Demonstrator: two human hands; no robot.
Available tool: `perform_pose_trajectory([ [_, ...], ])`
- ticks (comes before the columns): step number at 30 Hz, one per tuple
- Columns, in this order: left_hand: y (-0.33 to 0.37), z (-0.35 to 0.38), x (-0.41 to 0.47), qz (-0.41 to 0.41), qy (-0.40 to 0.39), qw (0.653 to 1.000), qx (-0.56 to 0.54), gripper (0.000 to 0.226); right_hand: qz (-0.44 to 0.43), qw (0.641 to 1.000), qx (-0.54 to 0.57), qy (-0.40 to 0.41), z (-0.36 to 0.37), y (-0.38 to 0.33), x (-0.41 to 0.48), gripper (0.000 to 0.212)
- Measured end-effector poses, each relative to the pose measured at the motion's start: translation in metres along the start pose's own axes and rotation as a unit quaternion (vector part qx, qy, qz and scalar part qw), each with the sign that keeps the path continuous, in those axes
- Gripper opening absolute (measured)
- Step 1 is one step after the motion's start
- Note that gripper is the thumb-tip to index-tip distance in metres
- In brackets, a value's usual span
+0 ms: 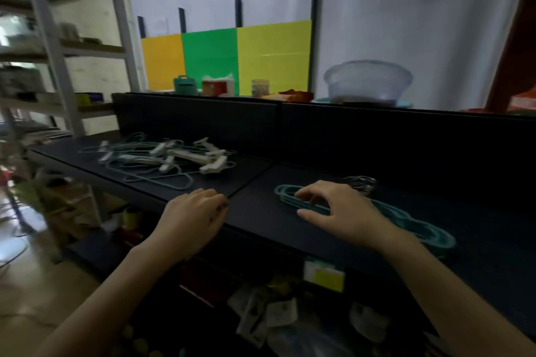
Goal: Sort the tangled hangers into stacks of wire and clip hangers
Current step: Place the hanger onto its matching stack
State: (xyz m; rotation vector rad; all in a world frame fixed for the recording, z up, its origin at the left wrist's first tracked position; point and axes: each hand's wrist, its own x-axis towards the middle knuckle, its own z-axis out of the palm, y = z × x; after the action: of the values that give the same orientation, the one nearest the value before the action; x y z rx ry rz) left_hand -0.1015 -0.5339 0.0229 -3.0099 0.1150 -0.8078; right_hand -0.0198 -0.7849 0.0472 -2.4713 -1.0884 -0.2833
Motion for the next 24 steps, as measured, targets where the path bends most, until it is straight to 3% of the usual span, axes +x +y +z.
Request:
perform_pose_trajectory([
  [10,-0.147,-0.010,-0.048,-0.036,0.003,0.999,0.015,0.026,-0.005,1.000,0.013,-0.012,0.078,-0.089,0.109,0.034],
  [18,-0.223,-0.002,-0.055,-0.087,0.016,0.996,0.011,0.024,0.016,0.999,0.007,-0.028,0.102,-0.109,0.196,0.027],
  [24,-0.279,0.011,-0.024,-0.081,0.016,0.997,0.007,0.026,0.062,0.997,-0.038,-0.039,0.115,-0.101,0.283,0.035],
])
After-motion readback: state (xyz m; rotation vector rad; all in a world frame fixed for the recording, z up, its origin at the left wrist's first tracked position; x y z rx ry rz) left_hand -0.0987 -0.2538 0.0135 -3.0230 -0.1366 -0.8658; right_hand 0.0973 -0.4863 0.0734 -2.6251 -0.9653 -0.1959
